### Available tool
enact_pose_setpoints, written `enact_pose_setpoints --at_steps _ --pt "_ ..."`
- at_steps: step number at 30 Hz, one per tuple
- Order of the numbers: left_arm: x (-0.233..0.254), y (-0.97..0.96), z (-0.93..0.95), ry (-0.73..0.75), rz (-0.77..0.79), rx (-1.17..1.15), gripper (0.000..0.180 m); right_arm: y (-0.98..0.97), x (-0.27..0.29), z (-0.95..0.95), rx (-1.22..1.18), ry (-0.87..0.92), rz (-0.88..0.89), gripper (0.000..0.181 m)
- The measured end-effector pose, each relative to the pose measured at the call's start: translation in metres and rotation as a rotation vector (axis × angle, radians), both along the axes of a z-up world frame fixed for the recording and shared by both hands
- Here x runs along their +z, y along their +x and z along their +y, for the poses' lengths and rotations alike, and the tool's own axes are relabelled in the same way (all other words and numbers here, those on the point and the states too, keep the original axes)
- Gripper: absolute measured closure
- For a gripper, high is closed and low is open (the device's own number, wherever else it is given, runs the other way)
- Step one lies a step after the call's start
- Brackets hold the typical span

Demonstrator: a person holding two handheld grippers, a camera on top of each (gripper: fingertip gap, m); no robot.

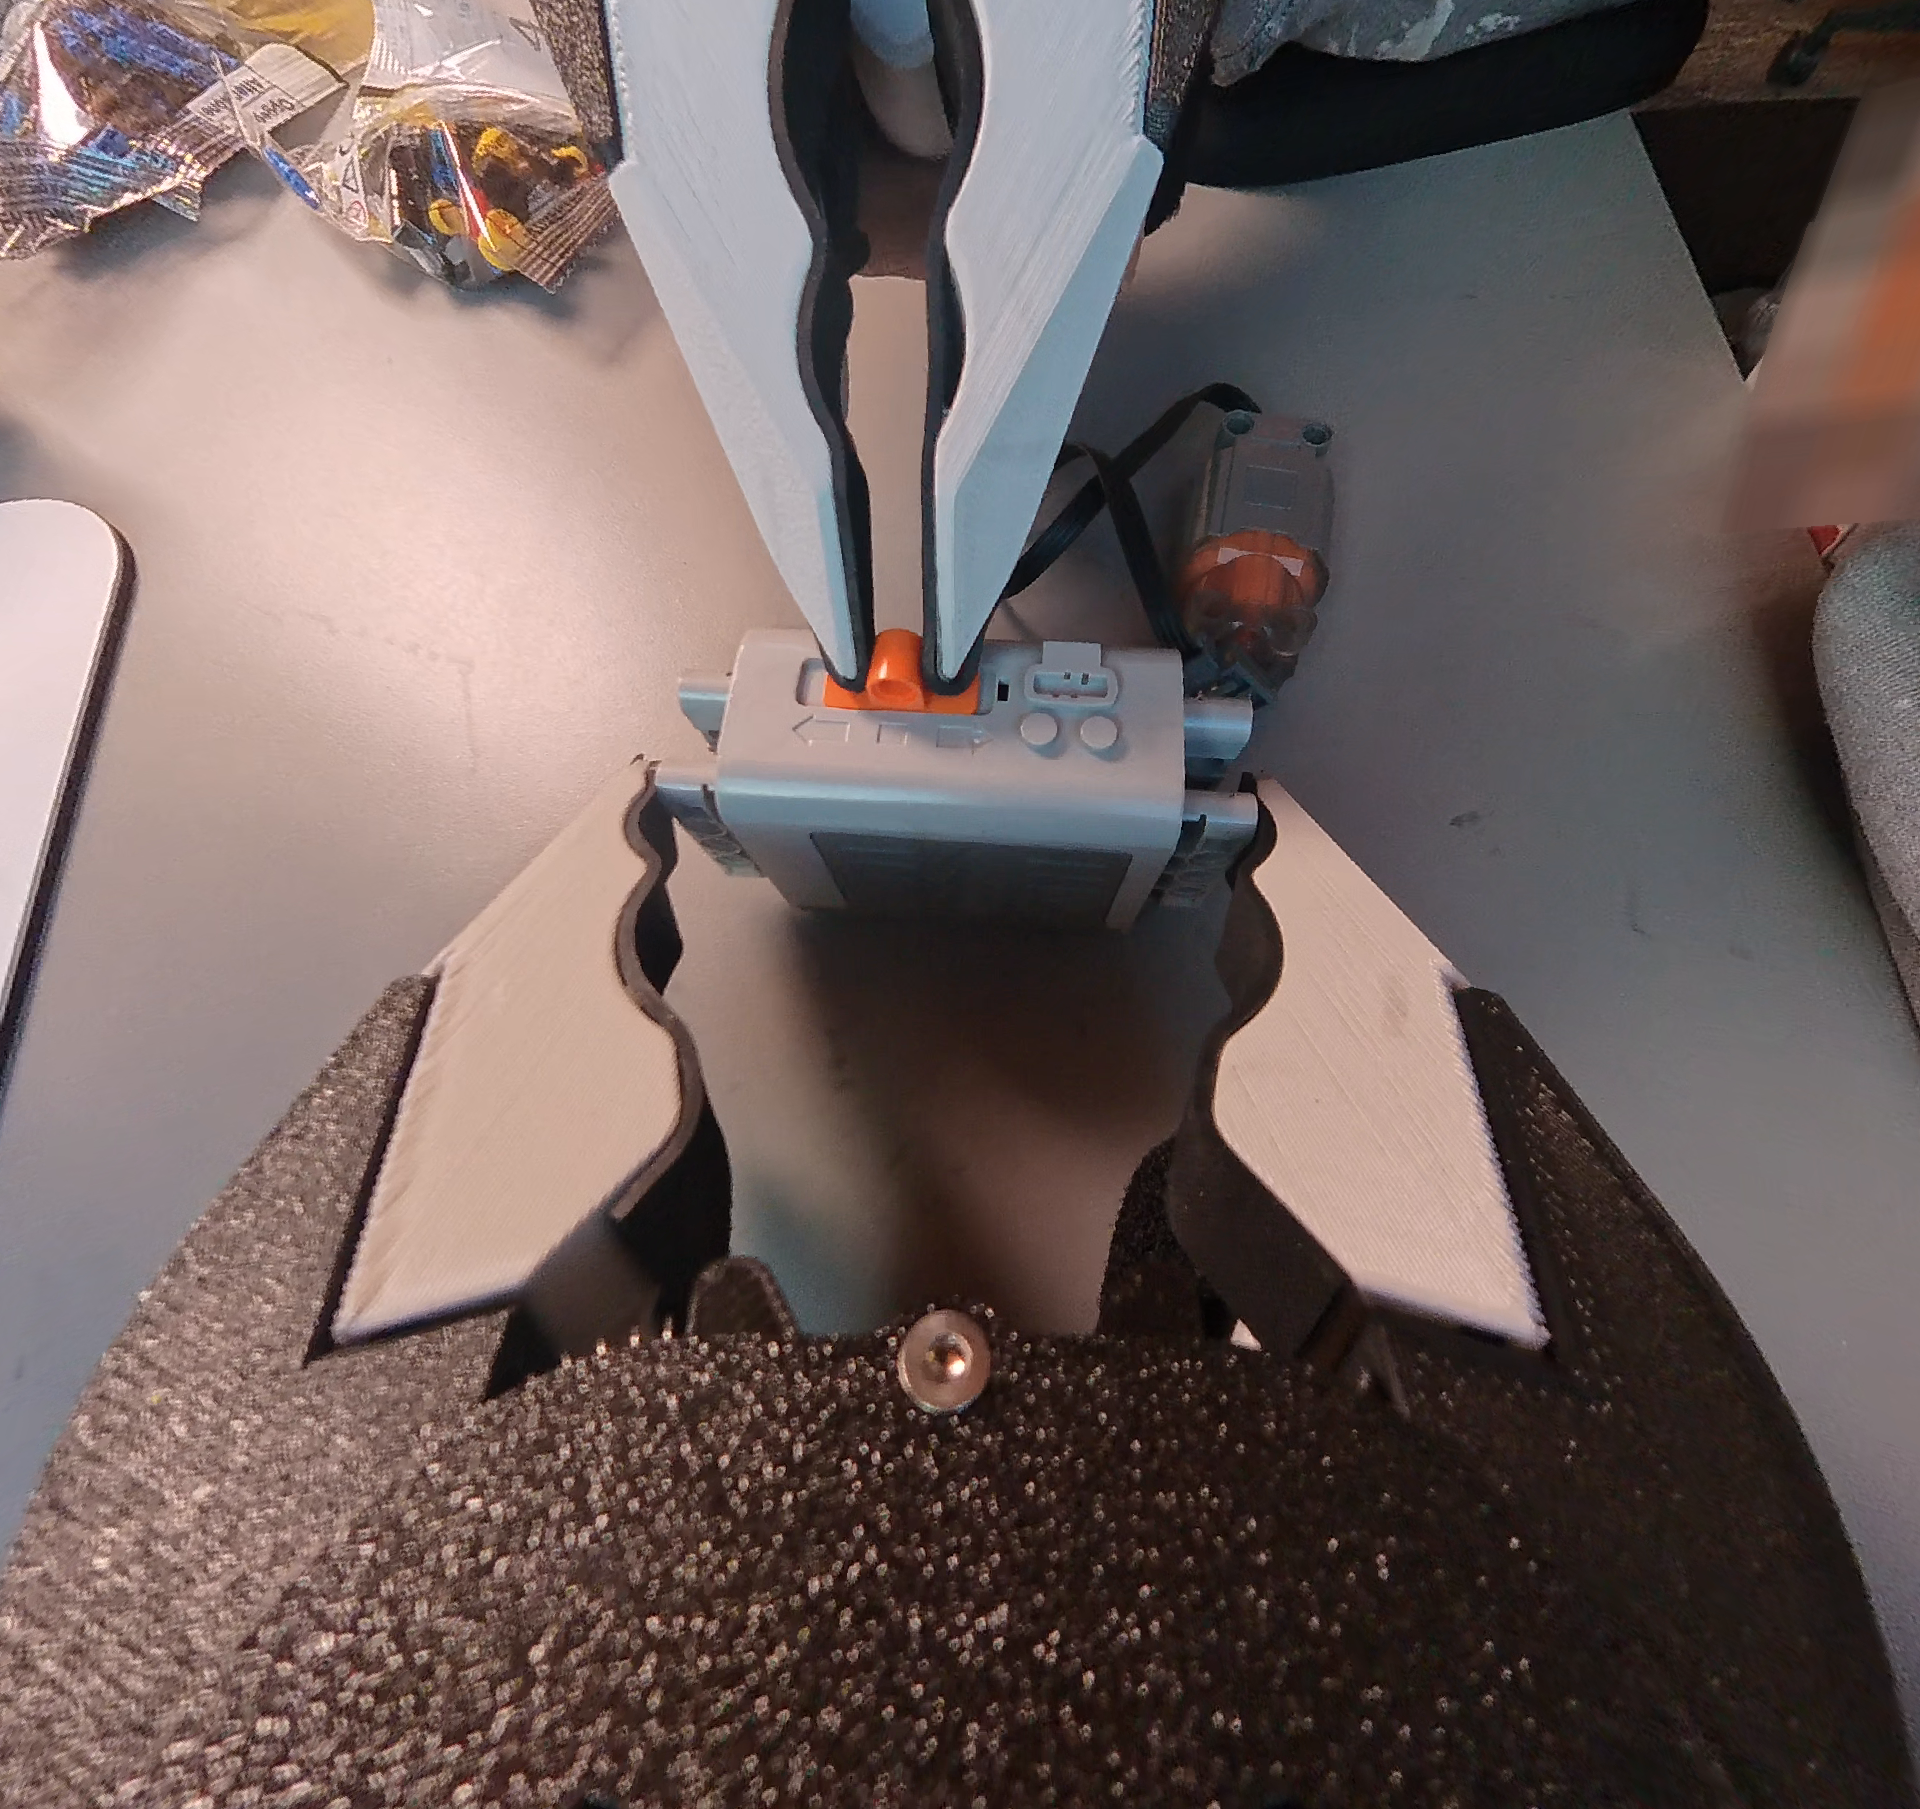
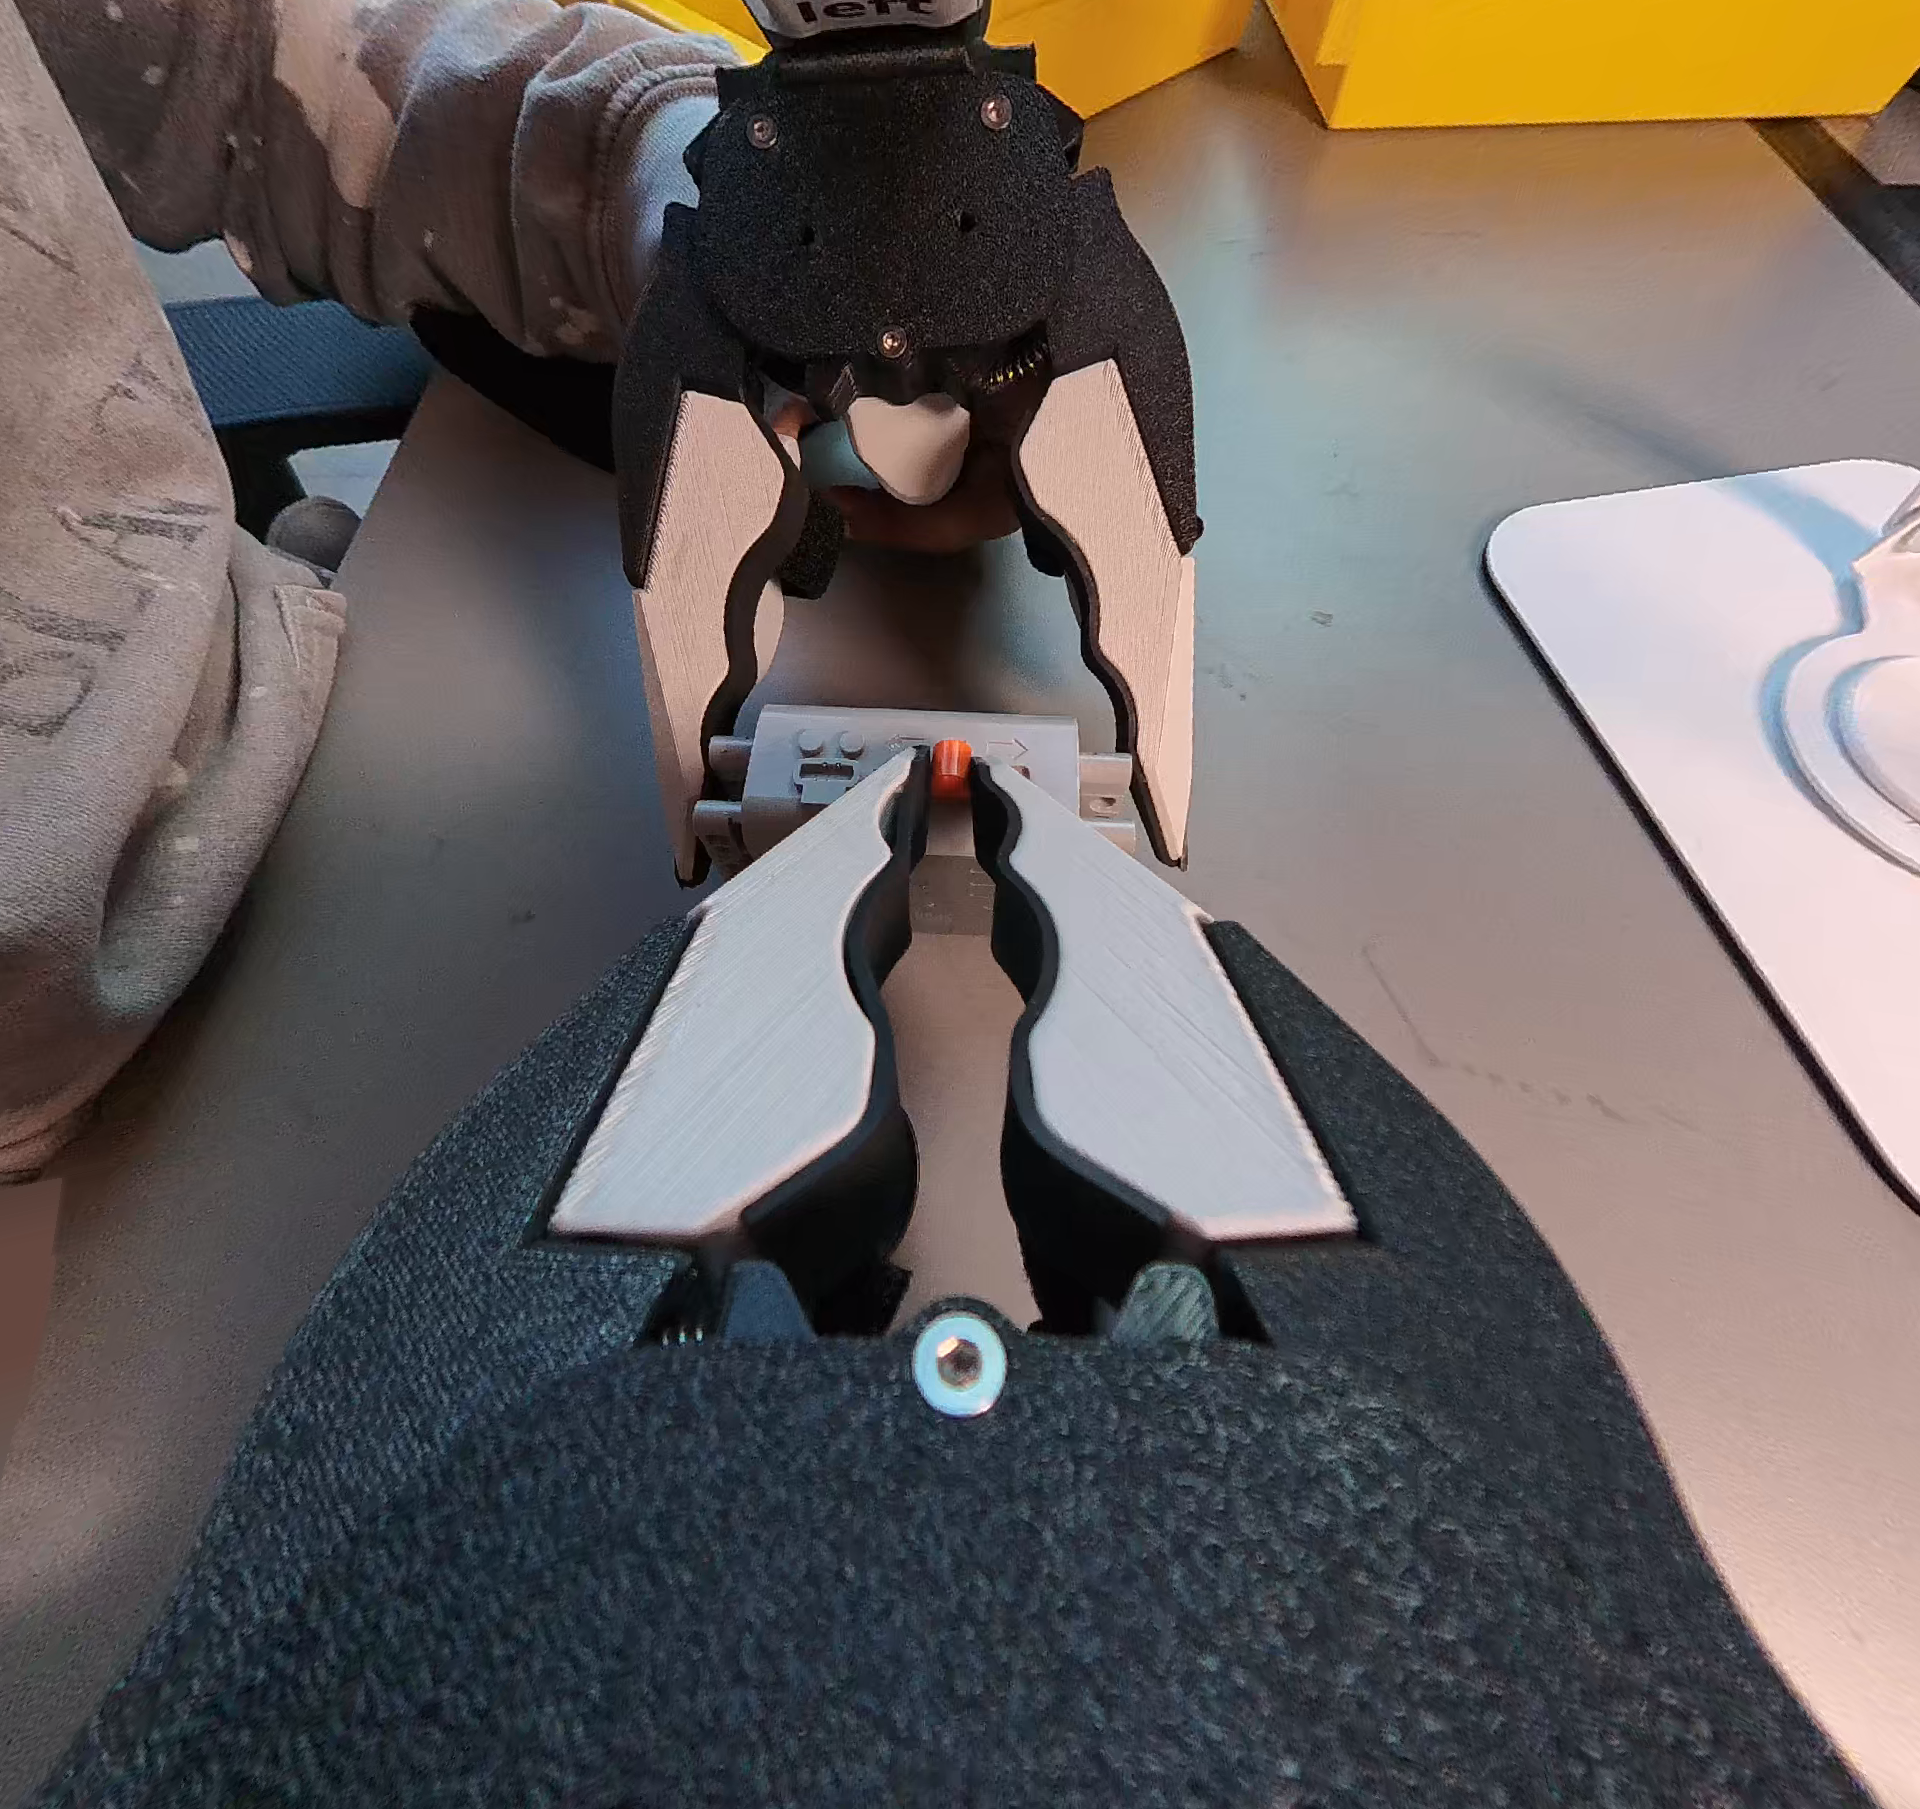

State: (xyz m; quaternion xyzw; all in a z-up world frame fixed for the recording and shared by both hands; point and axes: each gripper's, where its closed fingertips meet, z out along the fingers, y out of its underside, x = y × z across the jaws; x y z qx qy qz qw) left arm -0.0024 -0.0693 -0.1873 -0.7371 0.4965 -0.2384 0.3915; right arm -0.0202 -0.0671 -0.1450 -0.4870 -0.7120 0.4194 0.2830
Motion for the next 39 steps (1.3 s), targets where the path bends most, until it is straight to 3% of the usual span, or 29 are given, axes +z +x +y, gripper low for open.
enact_pose_setpoints --at_steps 5,9,18,24,29,39 --pt "0.0 0.0 0.0 0.001 0.0 0.0 0.076 0.0 0.001 0.0 -0.007 -0.008 0.007 0.173" --pt "0.0 0.0 0.0 0.003 0.0 0.002 0.076 0.01 0.019 0.008 0.002 -0.053 0.039 0.161" --pt "0.0 -0.006 0.007 0.011 0.004 0.038 0.075 0.062 -0.025 0.012 0.114 -0.023 -0.245 0.163" --pt "0.004 -0.008 0.006 0.021 -0.017 0.033 0.076 0.078 -0.009 -0.004 0.173 -0.051 -0.248 0.163" --pt "0.016 -0.017 0.003 0.019 -0.067 0.042 0.077 0.069 -0.022 -0.015 0.18 0.038 -0.281 0.163" --pt "0.045 -0.015 -0.007 0.042 -0.183 0.018 0.104 0.056 -0.038 -0.023 0.211 0.068 -0.33 0.177"
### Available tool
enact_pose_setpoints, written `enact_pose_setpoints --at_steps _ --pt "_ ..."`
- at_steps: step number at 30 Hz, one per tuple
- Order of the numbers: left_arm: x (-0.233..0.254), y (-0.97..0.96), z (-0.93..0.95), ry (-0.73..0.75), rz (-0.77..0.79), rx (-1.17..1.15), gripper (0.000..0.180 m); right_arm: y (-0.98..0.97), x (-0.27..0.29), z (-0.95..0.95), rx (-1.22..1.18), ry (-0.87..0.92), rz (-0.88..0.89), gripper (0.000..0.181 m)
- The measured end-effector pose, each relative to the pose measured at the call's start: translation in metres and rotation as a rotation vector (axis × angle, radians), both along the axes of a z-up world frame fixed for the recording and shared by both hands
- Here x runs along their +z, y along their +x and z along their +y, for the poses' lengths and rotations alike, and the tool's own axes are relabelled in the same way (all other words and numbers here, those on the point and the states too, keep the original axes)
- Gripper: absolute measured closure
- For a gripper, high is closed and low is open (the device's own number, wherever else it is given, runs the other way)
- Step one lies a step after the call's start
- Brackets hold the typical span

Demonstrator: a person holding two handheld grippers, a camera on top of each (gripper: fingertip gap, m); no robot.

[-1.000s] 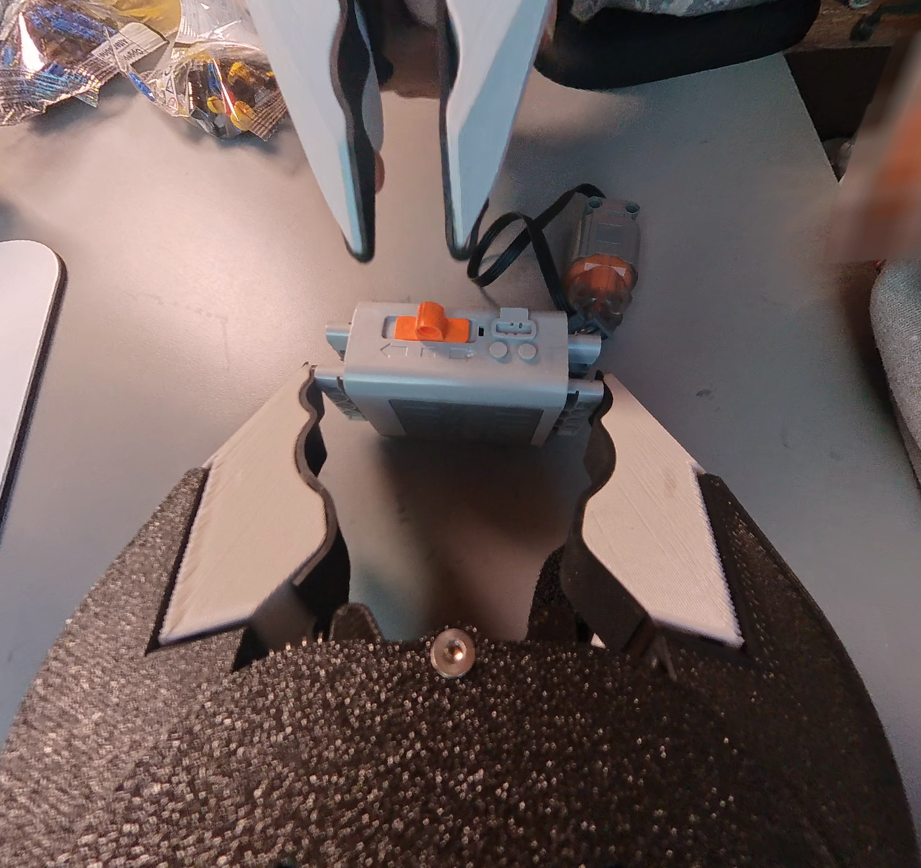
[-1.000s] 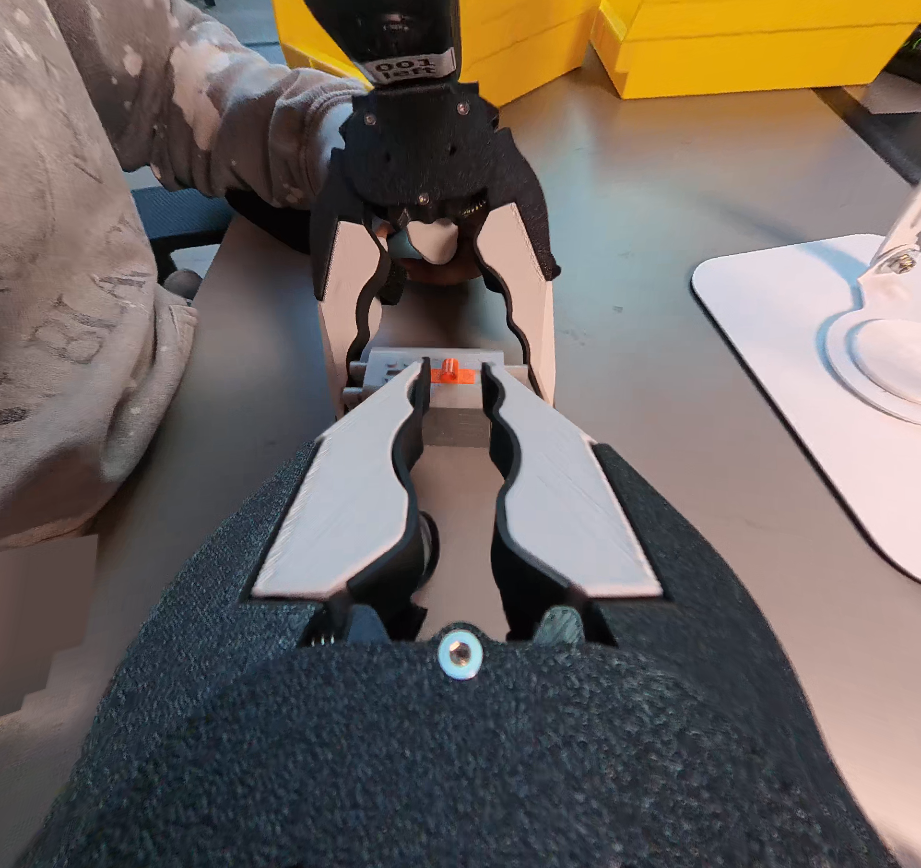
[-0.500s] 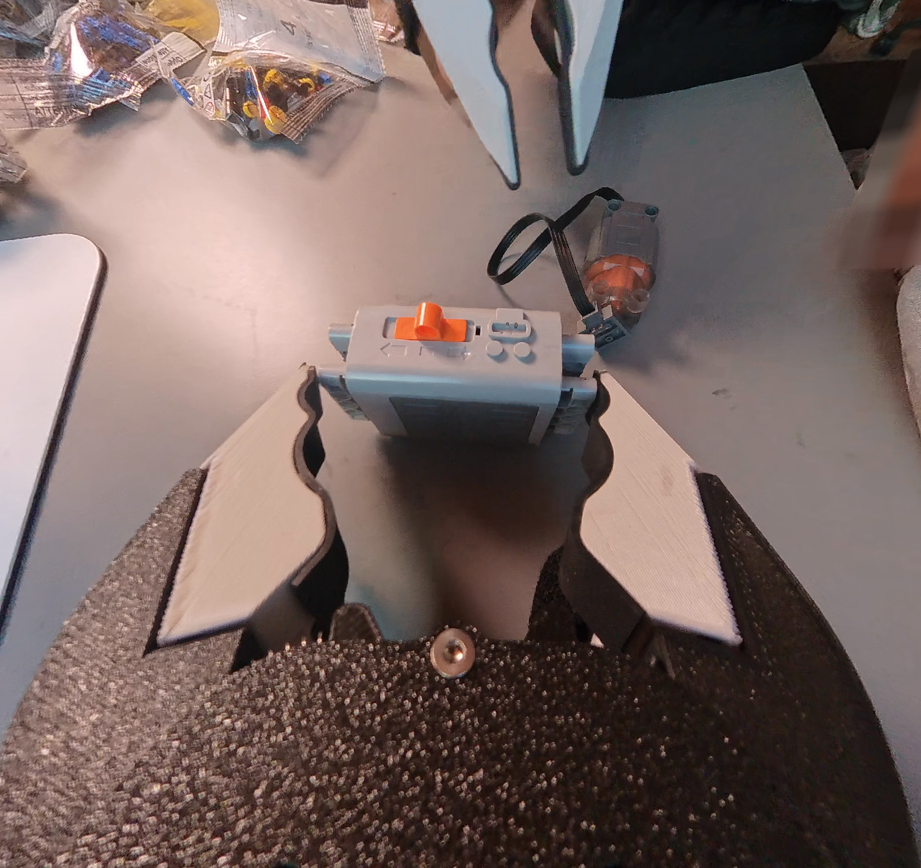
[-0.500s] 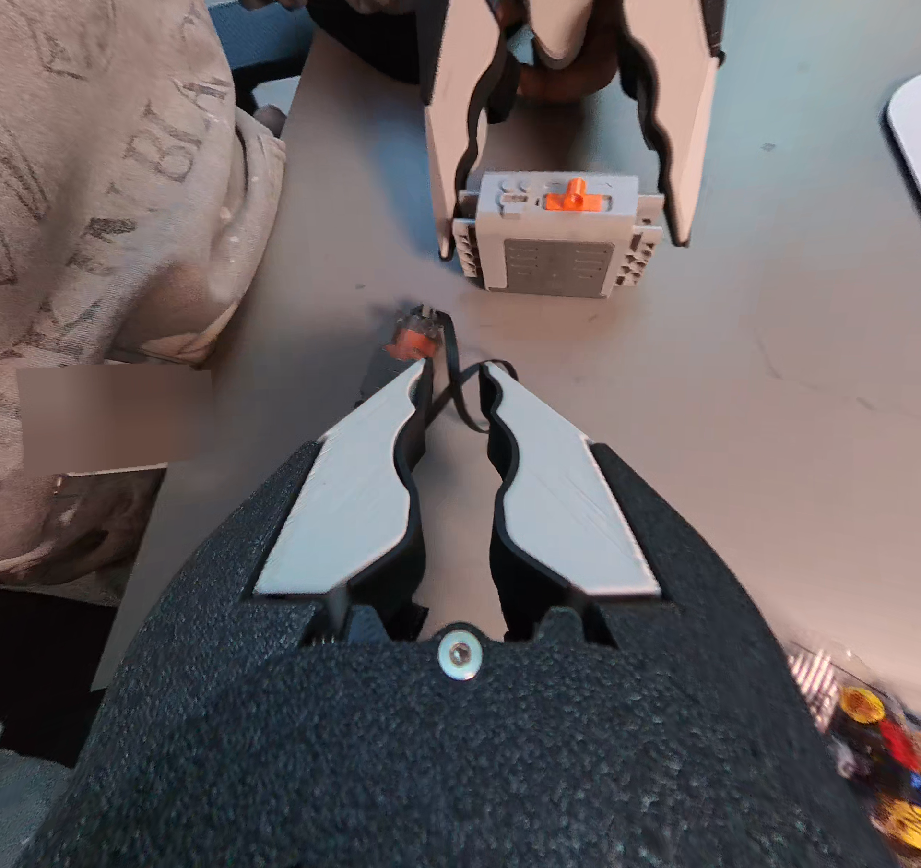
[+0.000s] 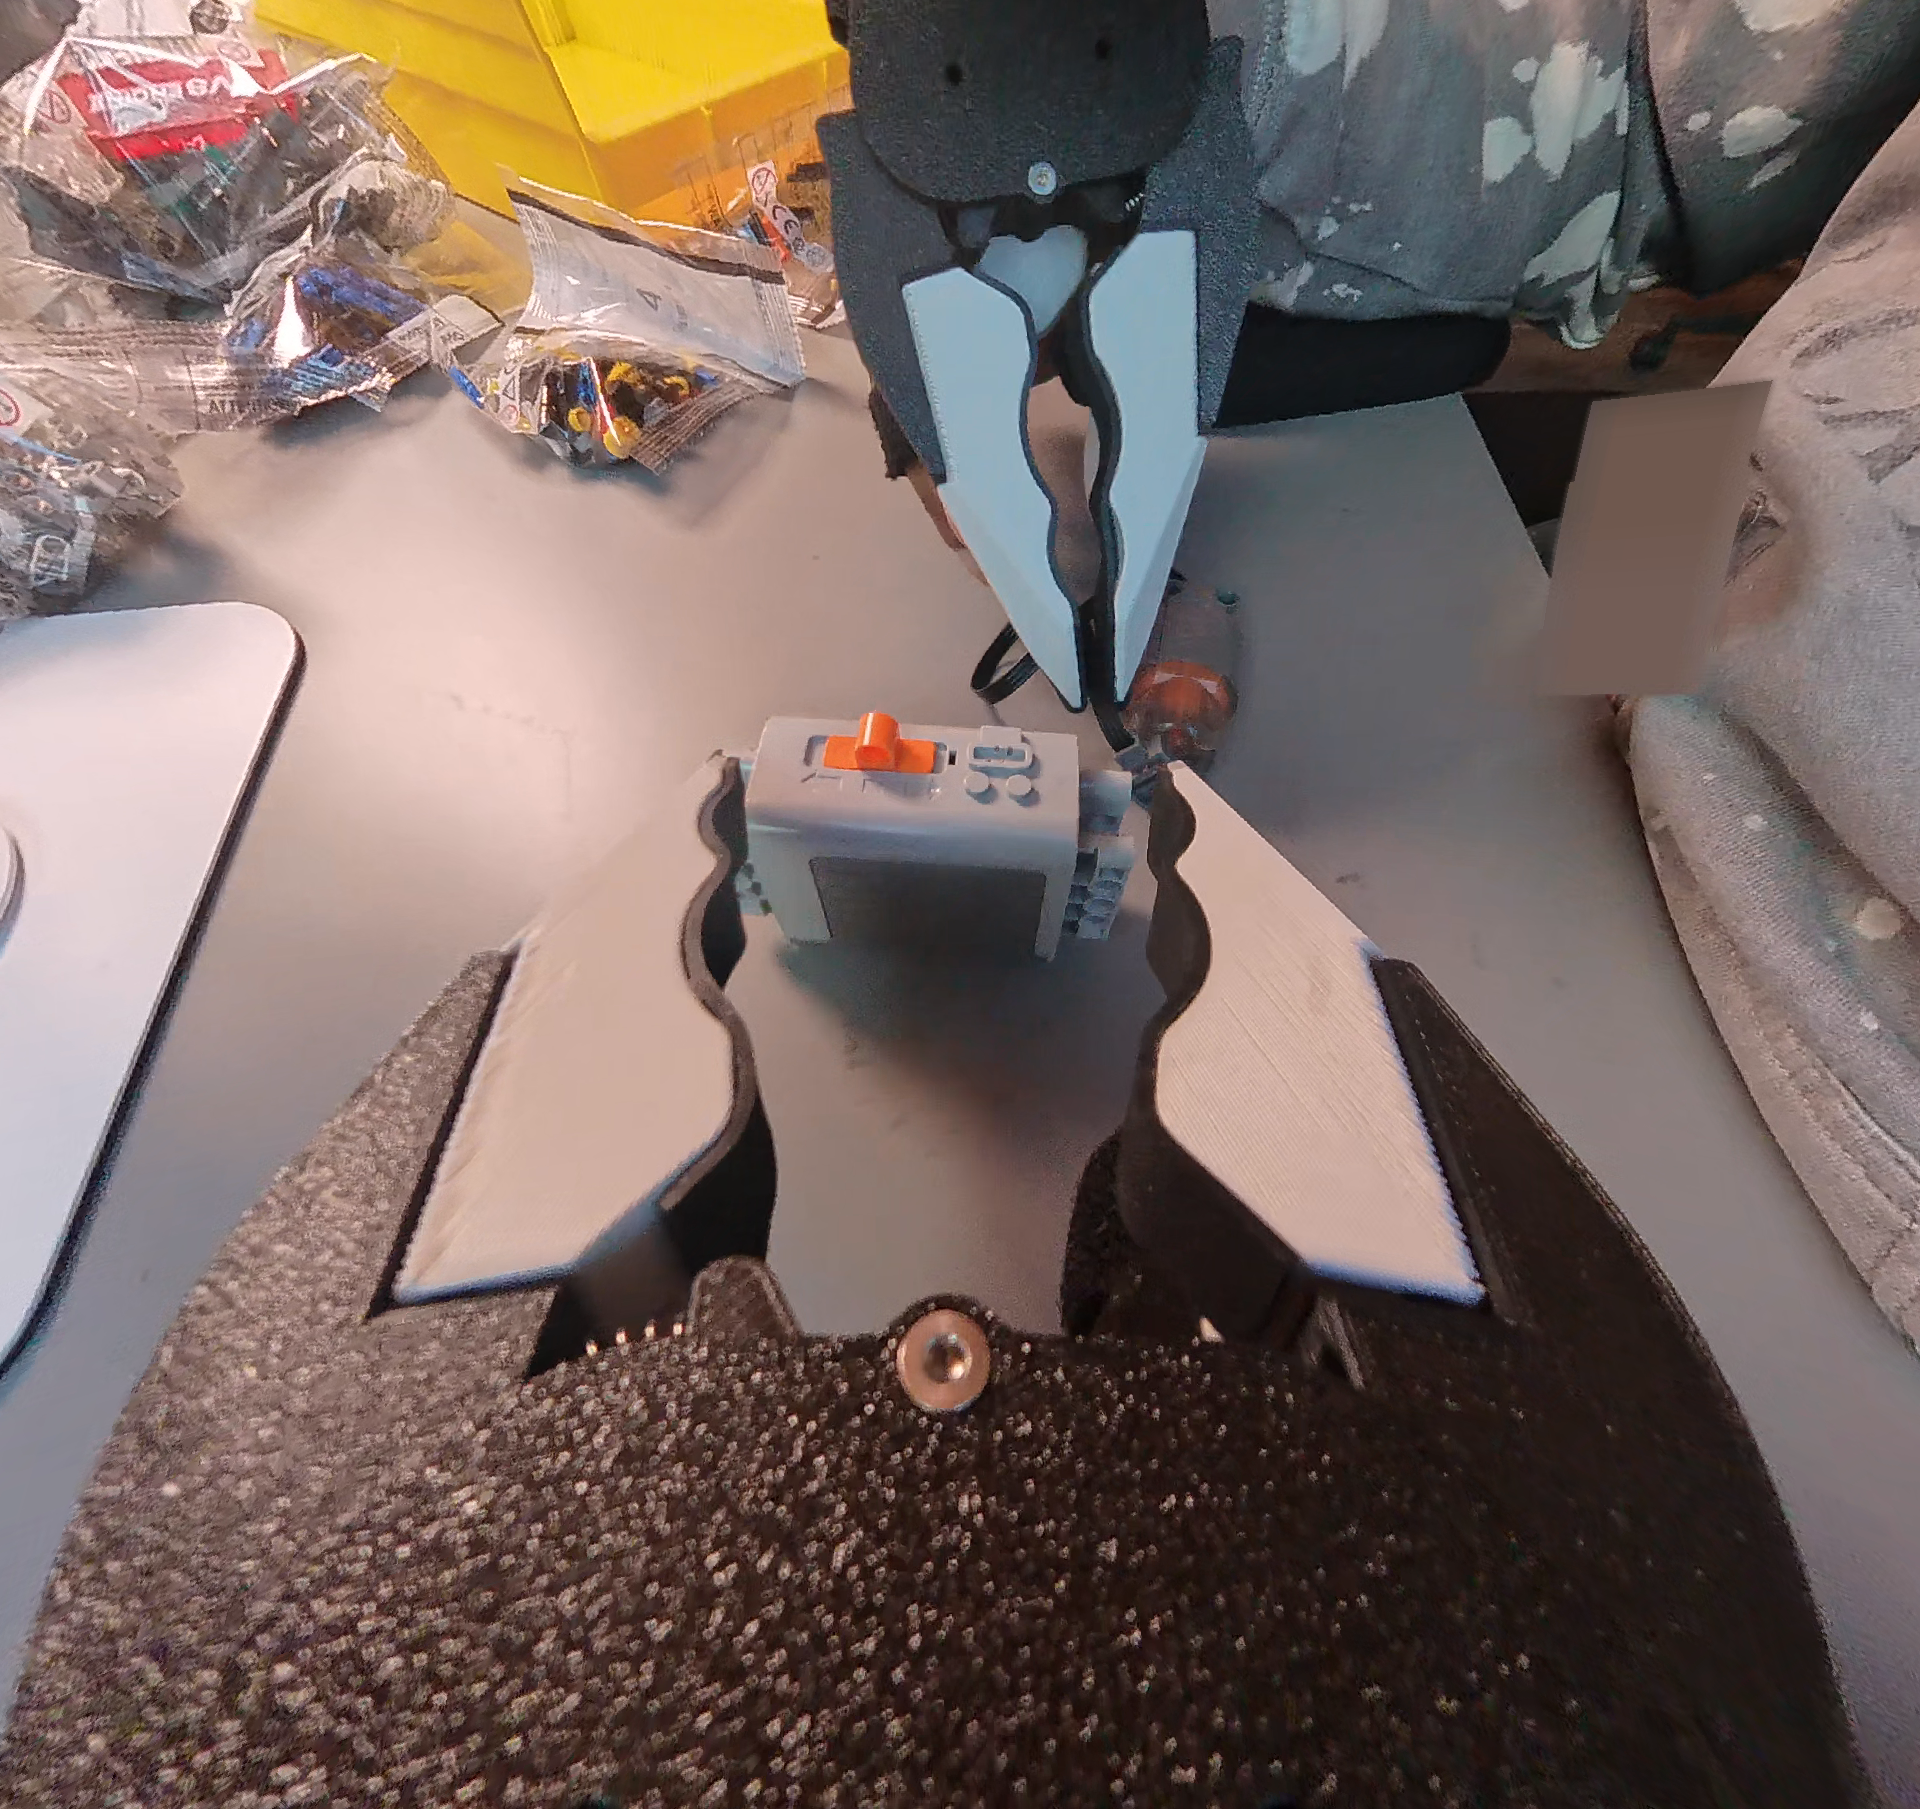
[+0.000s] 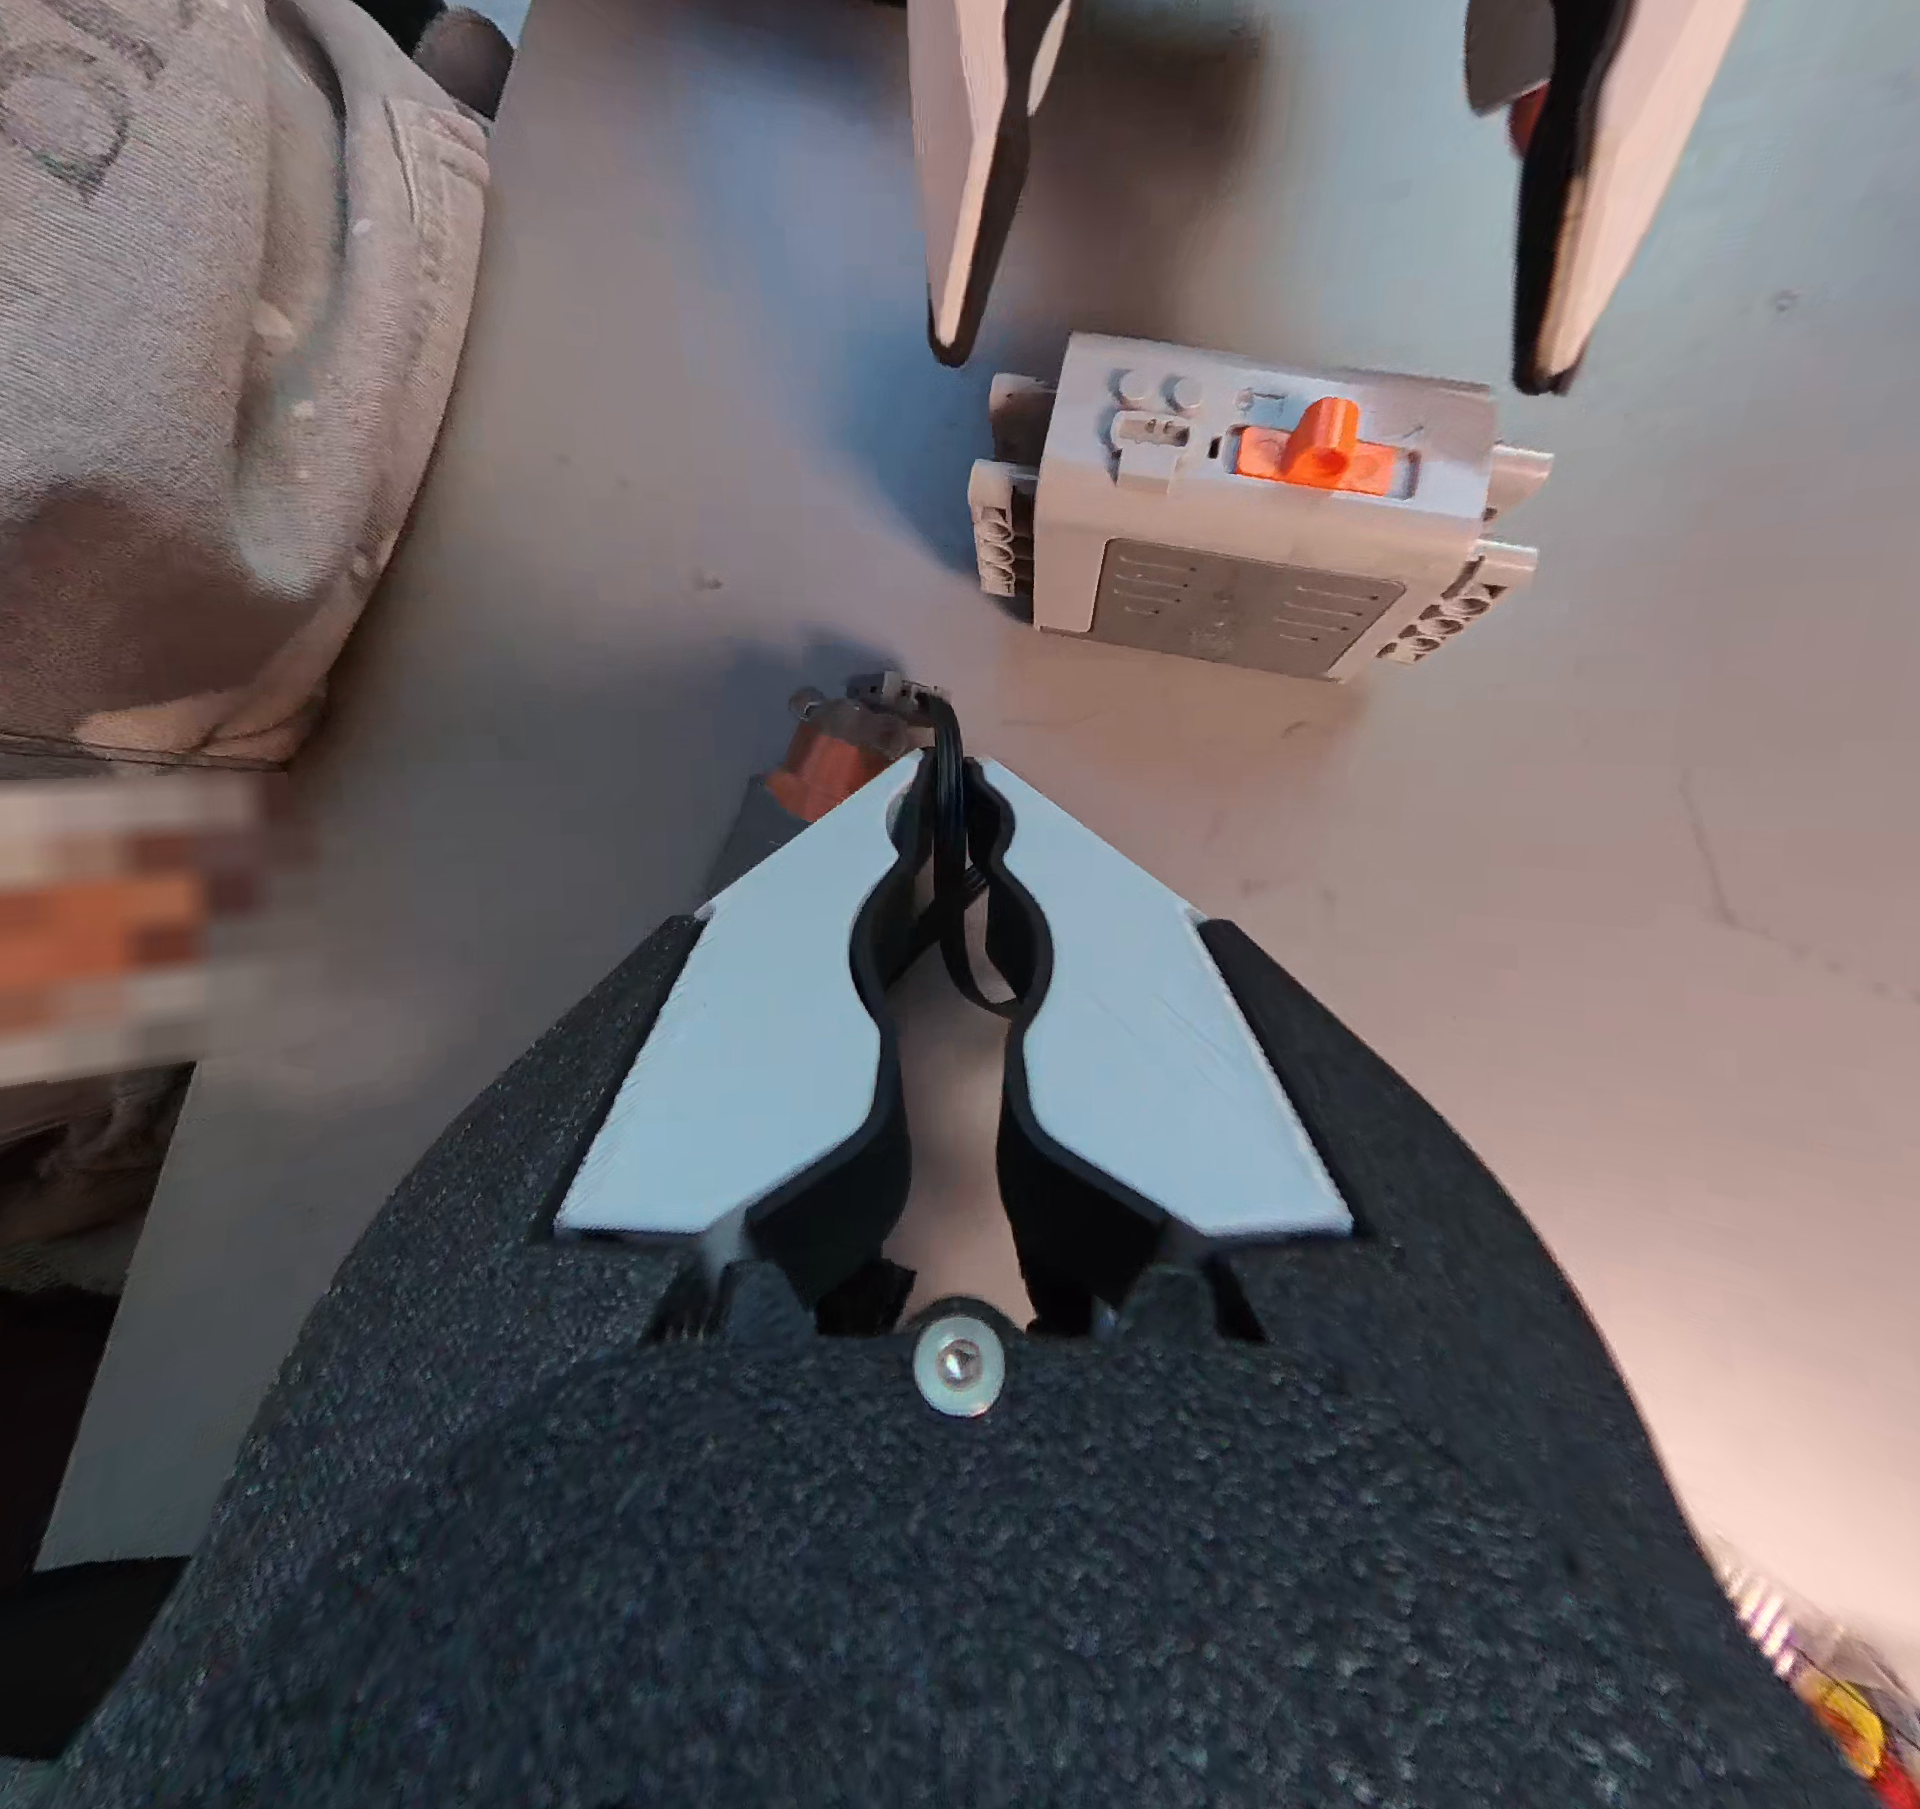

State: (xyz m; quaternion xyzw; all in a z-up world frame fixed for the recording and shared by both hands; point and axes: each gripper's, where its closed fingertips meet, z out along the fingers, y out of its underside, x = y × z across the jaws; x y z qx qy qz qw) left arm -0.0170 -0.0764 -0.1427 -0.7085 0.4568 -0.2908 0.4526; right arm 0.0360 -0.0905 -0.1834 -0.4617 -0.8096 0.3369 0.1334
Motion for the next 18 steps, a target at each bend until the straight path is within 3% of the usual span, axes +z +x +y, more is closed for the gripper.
enact_pose_setpoints --at_steps 6,8,12,15,18 --pt "0.016 0.017 -0.012 0.127 -0.004 -0.036 0.125 -0.01 0.052 0.022 -0.213 -0.29 0.211 0.176" --pt "0.019 0.022 -0.011 0.106 -0.022 -0.012 0.137 -0.012 0.062 0.027 -0.292 -0.451 0.23 0.177" --pt "0.026 0.029 -0.005 0.125 -0.046 0.035 0.144 -0.019 0.075 0.023 -0.365 -0.665 0.26 0.177" --pt "0.034 0.026 0.003 0.16 -0.057 0.1 0.165 -0.025 0.075 0.024 -0.408 -0.715 0.258 0.177" --pt "0.036 0.021 0.008 0.129 -0.066 0.147 0.166 -0.026 0.07 0.026 -0.43 -0.678 0.251 0.177"
